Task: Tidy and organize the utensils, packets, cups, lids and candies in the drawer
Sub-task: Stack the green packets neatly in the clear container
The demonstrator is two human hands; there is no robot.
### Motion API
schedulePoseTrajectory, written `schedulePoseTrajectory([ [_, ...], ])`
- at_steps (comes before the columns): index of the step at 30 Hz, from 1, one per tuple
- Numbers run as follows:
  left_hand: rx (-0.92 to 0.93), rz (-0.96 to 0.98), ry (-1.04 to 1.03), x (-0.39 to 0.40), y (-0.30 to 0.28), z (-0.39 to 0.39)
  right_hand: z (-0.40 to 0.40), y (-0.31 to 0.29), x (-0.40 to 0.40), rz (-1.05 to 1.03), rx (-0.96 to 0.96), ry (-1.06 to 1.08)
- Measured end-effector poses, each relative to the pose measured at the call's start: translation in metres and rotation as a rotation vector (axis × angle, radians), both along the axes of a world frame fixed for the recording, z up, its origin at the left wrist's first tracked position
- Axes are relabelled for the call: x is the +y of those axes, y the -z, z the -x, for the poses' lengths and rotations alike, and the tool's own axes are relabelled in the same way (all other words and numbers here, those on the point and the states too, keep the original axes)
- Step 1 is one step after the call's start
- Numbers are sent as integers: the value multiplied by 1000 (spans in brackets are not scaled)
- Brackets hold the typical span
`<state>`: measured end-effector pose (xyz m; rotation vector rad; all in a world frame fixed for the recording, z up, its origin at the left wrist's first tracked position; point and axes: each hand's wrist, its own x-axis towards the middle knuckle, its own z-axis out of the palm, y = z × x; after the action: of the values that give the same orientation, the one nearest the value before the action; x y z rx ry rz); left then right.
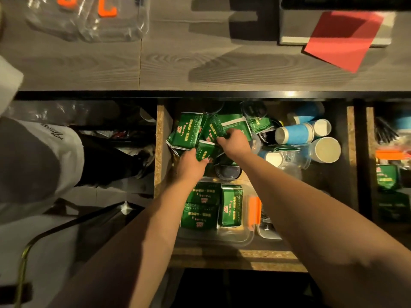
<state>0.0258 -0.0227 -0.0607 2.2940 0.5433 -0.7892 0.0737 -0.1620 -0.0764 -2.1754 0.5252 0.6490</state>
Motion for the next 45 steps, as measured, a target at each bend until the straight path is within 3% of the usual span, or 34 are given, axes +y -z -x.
schedulePoseTrajectory([
  [5,-38,176,-210,3,-36,11,31,-32,-27,-307,-111,395],
  [11,-149,326,-299,-1,-92,28,66,-95,-57,-641,-154,643],
  [15,-201,386,-331,-6,-123,40,86,-133,-68,-834,-157,658],
  [20,-237,455,-333,-9,-160,49,106,-175,-81,-920,-94,503],
  [26,-249,493,-278,-6,-194,56,110,-214,-101,-732,-219,224],
  [34,-230,567,-303,-5,-205,66,103,-234,-91,-646,-252,138],
  [39,-174,639,-298,-10,-199,74,98,-239,-73,-666,-258,-44],
  [45,-141,772,-458,-19,-199,85,95,-220,-52,-495,-394,-18],
])
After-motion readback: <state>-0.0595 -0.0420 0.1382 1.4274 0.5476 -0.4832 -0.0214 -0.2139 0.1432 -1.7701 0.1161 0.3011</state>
